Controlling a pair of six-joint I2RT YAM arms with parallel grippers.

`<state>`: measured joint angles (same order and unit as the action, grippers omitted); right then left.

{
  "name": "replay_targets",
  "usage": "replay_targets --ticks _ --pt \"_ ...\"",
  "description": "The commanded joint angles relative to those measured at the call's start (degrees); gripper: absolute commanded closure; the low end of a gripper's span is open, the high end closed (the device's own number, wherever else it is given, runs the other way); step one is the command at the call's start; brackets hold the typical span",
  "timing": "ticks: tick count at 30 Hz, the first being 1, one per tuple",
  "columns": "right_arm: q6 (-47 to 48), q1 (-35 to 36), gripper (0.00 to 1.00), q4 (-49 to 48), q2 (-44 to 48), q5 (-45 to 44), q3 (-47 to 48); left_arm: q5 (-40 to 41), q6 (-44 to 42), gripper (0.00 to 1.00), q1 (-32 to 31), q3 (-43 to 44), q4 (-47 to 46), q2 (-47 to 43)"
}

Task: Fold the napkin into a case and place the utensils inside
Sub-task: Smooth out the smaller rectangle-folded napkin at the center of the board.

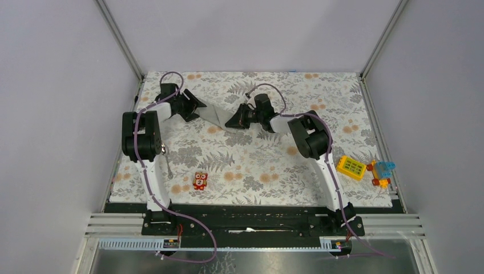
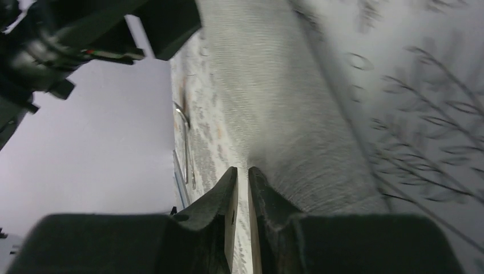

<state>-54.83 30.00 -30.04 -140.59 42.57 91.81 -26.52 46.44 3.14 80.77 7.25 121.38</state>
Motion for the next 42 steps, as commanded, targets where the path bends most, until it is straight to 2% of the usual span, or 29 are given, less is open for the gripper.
replay_targets --ticks 1,8,13,18,25,28,30,32,35,39,42 --pt "-0.29 -0.12 0.81 2.34 -0.26 -2.23 -0.05 0.70 -2.64 0.31 -0.19 -1.12 0.80 -2.73" --pt "5.89 -0.15 0.81 8.85 1.95 -6.91 -0.42 -1.38 -2.41 0.26 -0.68 0.64 1.35 -9.01" --pt "9.42 -0.16 0.81 12.56 3.24 -8.39 0.48 -1.81 -1.22 0.26 -0.24 5.92 2.26 -2.86" --pt "9.43 -0.12 0.81 12.21 2.92 -8.25 0.40 2.43 -2.29 0.26 0.99 8.88 4.69 3.16" --pt "9.25 -0.28 0.81 12.05 1.91 -7.42 1.50 4.86 -7.09 0.23 1.96 10.75 9.20 5.94" --pt "10.55 -0.07 0.77 14.01 1.29 -4.79 6.27 3.96 -8.49 0.21 1.74 13.69 12.44 5.01" --pt "12.12 0.04 0.70 16.03 2.24 -2.08 9.01 3.26 -9.50 0.19 1.30 14.90 14.18 1.99" --pt "14.28 0.11 0.53 15.99 6.18 -2.18 7.35 3.74 -11.17 0.16 0.58 15.26 16.41 -2.21" --pt "18.00 0.13 0.36 16.05 12.24 -1.55 4.14 5.33 -13.72 0.12 -0.60 11.57 18.75 -11.29" --pt "22.90 0.10 0.21 15.02 20.04 -2.06 -1.54 12.09 -16.61 0.11 -1.20 -0.61 23.15 -25.64" --pt "26.82 0.14 0.18 14.87 23.64 -4.54 -5.82 21.65 -18.18 0.12 -1.29 -10.40 29.18 -36.62"
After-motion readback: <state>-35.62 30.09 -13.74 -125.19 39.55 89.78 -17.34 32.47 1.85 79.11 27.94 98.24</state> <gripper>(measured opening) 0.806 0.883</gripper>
